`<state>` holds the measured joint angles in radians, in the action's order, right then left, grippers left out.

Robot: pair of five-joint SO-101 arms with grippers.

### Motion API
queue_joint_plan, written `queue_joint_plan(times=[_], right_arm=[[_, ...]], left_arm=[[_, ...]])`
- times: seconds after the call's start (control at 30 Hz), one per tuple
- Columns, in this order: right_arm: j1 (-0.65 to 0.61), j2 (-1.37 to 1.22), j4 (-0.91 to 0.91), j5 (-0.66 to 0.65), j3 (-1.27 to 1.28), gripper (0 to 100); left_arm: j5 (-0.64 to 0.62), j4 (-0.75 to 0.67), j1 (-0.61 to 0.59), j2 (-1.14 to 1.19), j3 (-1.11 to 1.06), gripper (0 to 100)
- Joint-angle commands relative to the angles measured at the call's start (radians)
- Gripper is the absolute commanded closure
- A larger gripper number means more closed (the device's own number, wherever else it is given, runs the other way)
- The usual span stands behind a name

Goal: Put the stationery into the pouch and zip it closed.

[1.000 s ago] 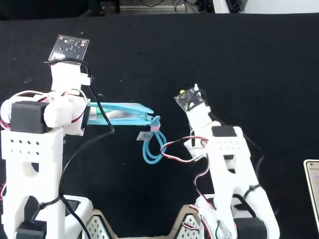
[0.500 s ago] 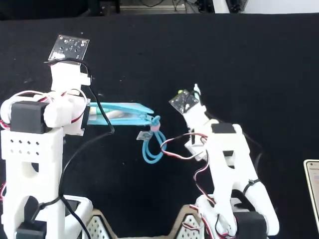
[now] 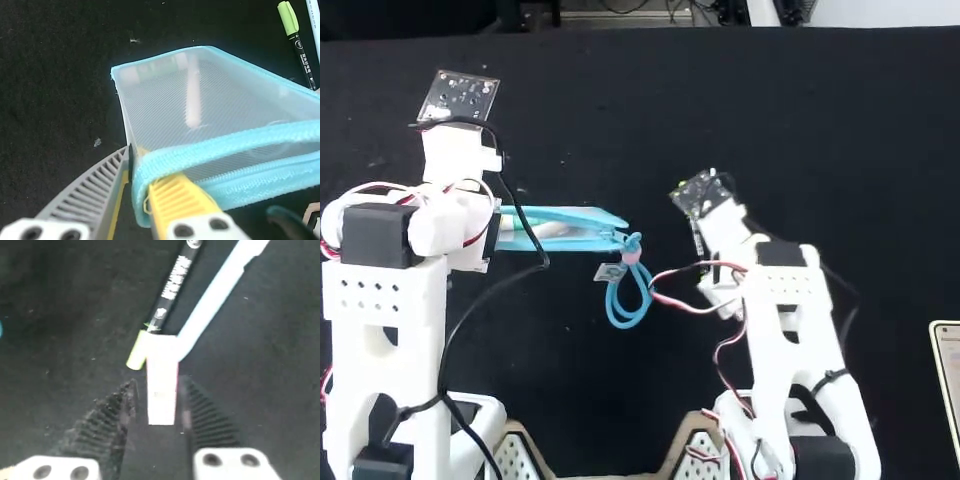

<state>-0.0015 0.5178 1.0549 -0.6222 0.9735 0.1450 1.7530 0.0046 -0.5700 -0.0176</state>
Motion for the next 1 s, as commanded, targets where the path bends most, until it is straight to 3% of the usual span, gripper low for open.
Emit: queue_joint_plan(times=[0.0, 0.3, 0.63, 0.8, 0.97], right_arm=[[-0.057, 0.03, -0.049, -0.008, 0.019, 74.6], [-0.028, 0.028, -0.176, -0.015, 0.076, 72.7], [0.018, 0.036, -0.269, -0.015, 0.14, 83.0], [0.127, 0.07, -0.183, -0.008, 0.038, 98.7], [0.226, 0.125, -0.009, -0.008, -0.104, 98.7]], left_arm=[[0.011, 0.005, -0.002, 0.006, -0.004, 97], [0.011, 0.006, -0.002, 0.006, -0.004, 97], [0.011, 0.006, -0.002, 0.006, -0.005, 97], [0.011, 0.006, -0.002, 0.006, -0.005, 97], [0.011, 0.006, -0.002, 0.006, -0.005, 97]])
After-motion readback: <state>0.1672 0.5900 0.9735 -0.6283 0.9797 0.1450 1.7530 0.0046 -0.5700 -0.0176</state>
